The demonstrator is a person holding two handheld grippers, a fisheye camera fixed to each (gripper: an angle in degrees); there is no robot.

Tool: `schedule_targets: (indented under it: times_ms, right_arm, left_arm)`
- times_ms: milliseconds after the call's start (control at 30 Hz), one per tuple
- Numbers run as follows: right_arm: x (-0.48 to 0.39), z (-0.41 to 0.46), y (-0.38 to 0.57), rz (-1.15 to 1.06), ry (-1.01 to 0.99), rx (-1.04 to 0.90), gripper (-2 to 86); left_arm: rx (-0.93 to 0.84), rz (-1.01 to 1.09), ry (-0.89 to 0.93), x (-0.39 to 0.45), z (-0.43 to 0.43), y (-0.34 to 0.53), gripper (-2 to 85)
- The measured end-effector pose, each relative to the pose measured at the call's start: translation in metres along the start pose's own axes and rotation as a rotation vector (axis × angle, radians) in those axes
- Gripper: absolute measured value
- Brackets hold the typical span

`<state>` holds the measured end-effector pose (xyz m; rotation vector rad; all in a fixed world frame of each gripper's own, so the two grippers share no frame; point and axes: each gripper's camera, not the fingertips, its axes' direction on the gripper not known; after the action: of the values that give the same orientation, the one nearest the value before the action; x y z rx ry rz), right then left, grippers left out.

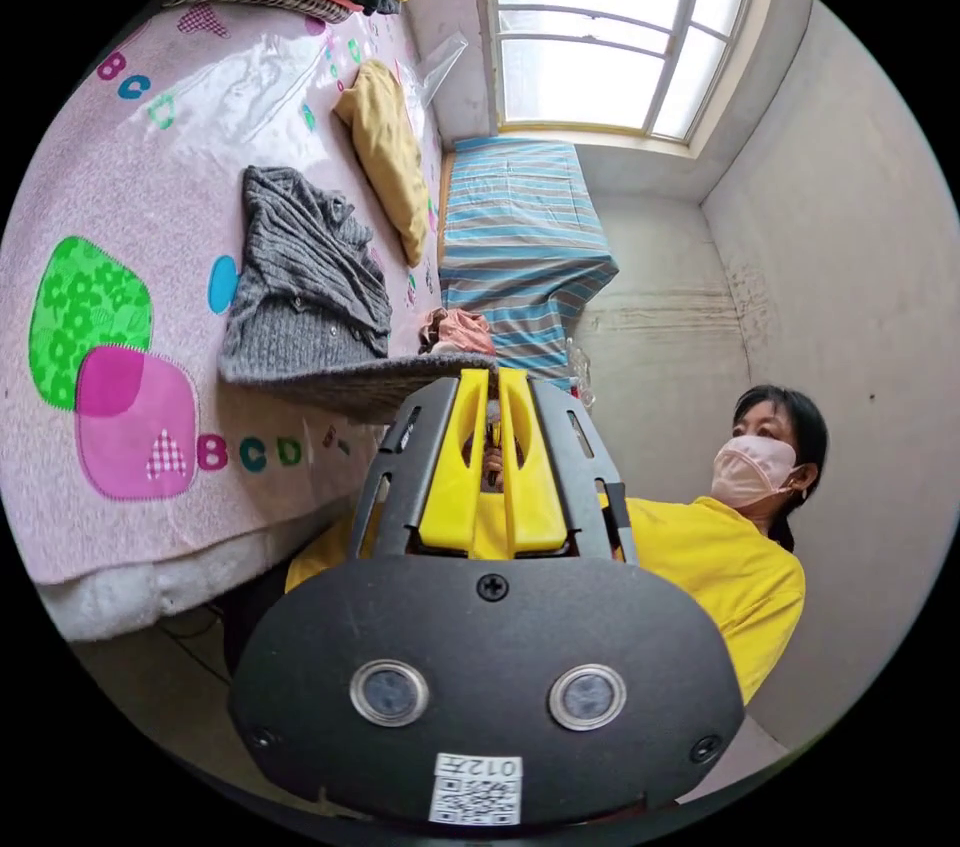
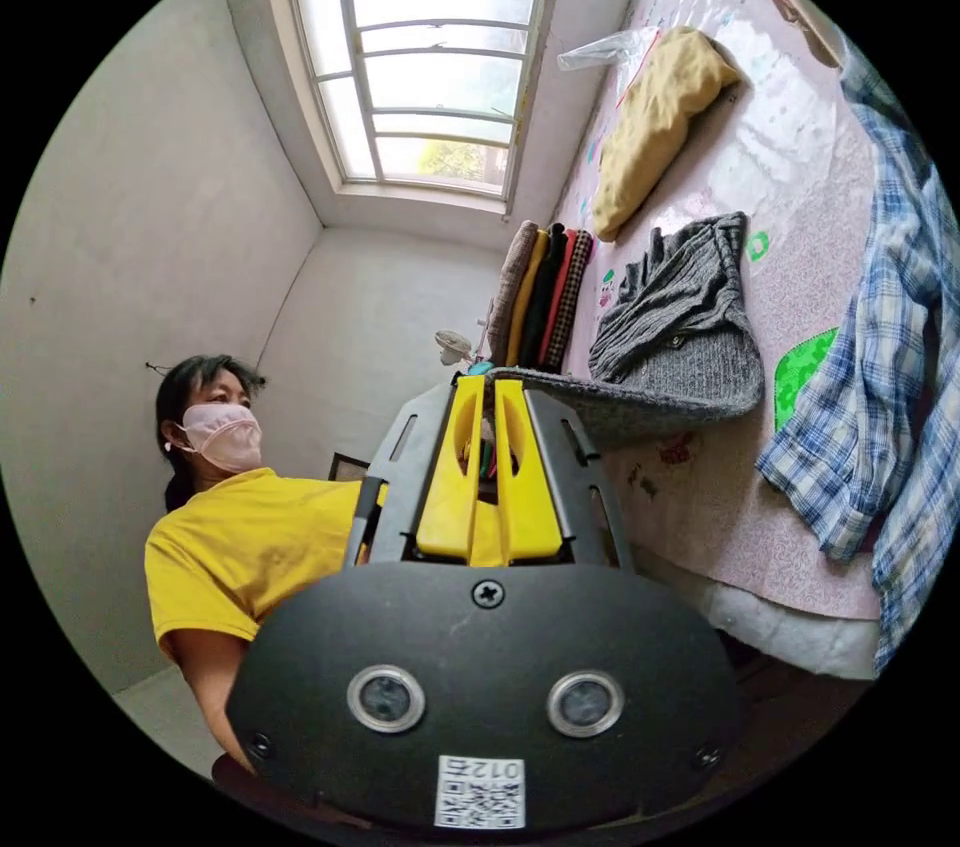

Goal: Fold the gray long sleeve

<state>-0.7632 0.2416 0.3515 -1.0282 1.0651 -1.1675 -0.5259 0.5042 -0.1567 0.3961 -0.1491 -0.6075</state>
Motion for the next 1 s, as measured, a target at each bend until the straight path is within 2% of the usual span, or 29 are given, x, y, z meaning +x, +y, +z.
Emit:
schedule_targets:
  times_ms: [400,467,567,633,700,867,1000]
  right_arm:
    - [0.126,0.078,-0.226,0.156,0.085,0.034,3.1]
    - [0.172,0.105,-0.273,0.277,0.196,0.042,4.4]
    - [0.222,0.137,-0.304,0.398,0.393,-0.018,5.8]
    - [0.234,0.146,-0.308,0.375,0.378,-0.001,5.9]
    - [0.24,0.149,-0.301,0.355,0.35,-0.008,5.9]
    - [0.241,0.147,-0.235,0.311,0.513,-0.114,5.8]
    - [0.247,0.152,-0.187,0.321,0.546,-0.144,6.3]
  left_arm:
    - [-0.01,-0.141,-0.054,-0.038,0.083,-0.235,3.4]
    - [0.023,-0.198,-0.136,-0.065,0.102,-0.278,5.6]
    - [0.092,-0.348,-0.234,-0.1,0.118,-0.298,7.8]
    - [0.158,-0.323,-0.234,-0.1,0.122,-0.299,8.2]
    - [0.141,-0.254,-0.249,-0.09,0.126,-0.297,8.4]
    - [-0.161,-0.101,-0.544,-0.05,0.153,-0.253,8.2]
    - [-0.303,-0.027,-0.673,-0.039,0.184,-0.219,8.0]
